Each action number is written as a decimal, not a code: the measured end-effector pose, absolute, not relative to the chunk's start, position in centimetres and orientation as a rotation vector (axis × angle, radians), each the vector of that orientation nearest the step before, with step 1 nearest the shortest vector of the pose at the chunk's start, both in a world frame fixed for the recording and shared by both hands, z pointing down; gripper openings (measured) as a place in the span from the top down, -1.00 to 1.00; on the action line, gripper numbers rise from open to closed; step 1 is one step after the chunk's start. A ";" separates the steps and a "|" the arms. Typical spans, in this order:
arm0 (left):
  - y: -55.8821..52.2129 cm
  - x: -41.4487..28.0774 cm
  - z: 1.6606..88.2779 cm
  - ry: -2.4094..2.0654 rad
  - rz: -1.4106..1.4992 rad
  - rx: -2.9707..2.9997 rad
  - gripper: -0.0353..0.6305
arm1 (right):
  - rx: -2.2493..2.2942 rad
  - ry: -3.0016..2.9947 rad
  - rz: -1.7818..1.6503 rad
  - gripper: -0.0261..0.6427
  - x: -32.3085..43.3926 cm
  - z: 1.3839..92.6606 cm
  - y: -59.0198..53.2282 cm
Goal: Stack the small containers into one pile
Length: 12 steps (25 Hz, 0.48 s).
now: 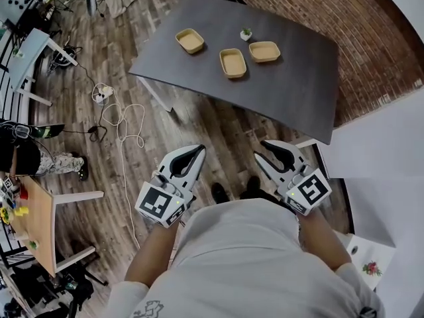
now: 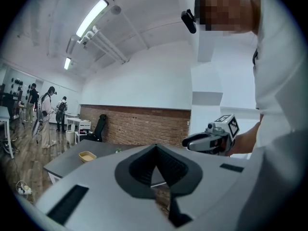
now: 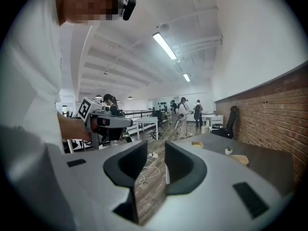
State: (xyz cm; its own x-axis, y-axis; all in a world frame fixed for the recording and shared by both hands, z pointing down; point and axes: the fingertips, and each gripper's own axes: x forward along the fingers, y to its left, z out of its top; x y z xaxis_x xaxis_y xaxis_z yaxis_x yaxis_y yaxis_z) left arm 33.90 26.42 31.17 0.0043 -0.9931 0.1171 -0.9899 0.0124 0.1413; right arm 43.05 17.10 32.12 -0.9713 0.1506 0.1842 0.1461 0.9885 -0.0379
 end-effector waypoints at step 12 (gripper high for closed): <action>24.7 31.0 31.3 -2.134 -0.022 2.051 0.86 | -0.272 -2.957 0.044 0.56 39.4 32.4 14.3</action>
State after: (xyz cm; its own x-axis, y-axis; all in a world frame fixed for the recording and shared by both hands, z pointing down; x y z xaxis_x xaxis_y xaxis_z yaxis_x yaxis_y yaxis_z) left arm 31.05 24.71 31.28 -0.0314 -0.9923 0.1200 -0.9896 0.0478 0.1358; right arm 39.39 14.32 32.41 -0.9686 0.1838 0.1674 0.1787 0.9829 -0.0452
